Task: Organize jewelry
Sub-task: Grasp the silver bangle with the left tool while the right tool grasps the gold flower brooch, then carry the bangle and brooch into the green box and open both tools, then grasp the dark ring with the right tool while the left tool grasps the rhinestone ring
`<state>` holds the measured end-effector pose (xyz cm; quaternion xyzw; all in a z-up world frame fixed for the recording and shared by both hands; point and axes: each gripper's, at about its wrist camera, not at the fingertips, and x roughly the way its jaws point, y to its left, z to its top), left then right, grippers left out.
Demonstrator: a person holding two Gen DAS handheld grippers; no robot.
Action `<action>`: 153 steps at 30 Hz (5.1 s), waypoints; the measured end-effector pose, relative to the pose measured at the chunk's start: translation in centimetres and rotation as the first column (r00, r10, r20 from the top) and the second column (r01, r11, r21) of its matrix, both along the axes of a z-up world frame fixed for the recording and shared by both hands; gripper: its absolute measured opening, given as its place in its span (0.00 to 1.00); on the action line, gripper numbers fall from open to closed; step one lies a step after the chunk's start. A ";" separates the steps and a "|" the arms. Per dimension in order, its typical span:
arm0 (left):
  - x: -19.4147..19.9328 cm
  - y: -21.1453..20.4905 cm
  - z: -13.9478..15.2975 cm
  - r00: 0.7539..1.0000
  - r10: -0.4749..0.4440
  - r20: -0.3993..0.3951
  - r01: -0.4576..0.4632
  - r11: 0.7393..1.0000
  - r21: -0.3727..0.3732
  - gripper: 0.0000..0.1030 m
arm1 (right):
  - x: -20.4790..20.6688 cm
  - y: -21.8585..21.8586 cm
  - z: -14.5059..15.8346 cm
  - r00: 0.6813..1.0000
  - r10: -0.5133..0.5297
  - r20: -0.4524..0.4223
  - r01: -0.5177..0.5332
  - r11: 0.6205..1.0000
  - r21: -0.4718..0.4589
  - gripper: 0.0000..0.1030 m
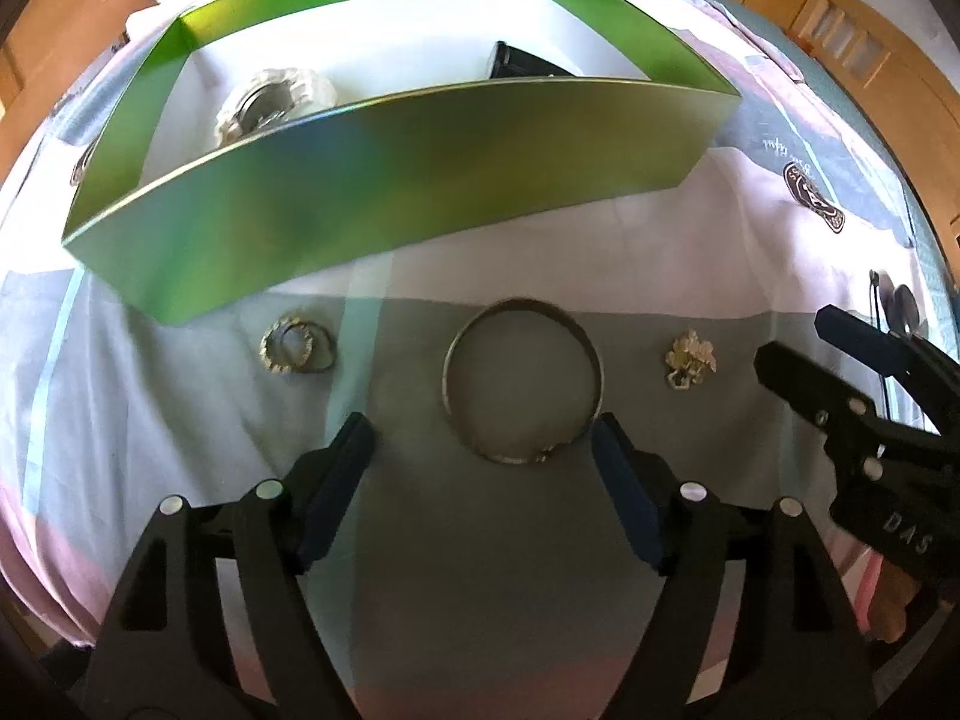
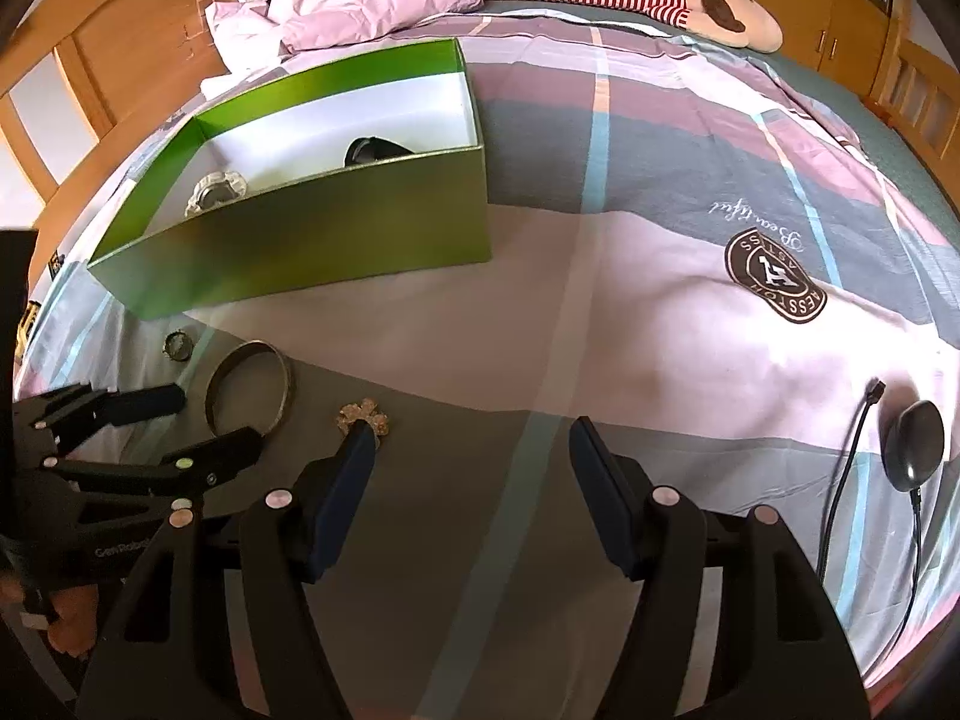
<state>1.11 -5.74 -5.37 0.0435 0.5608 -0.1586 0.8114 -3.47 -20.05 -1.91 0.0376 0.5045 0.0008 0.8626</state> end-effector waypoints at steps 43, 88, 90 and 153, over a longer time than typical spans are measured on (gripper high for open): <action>-0.9 -0.5 0.0 0.998 -0.030 0.053 0.026 0.997 0.069 0.55 | 1.7 2.2 -2.1 0.995 0.103 -0.017 -0.103 0.994 0.027 0.14; 0.0 -2.9 2.6 0.986 -0.140 0.093 0.132 0.988 0.084 0.71 | 1.0 0.3 -0.2 0.999 0.041 0.037 -0.041 0.999 0.011 0.22; 0.2 -3.3 2.1 0.986 -0.146 0.085 0.138 0.986 0.097 0.71 | 0.5 -0.1 -1.2 0.999 0.033 0.012 -0.033 0.999 0.017 0.22; 2.8 15.9 4.3 0.895 0.446 -0.023 -0.447 0.892 -0.066 0.69 | 7.0 17.6 -2.5 0.879 0.475 0.040 -0.476 0.879 0.037 0.32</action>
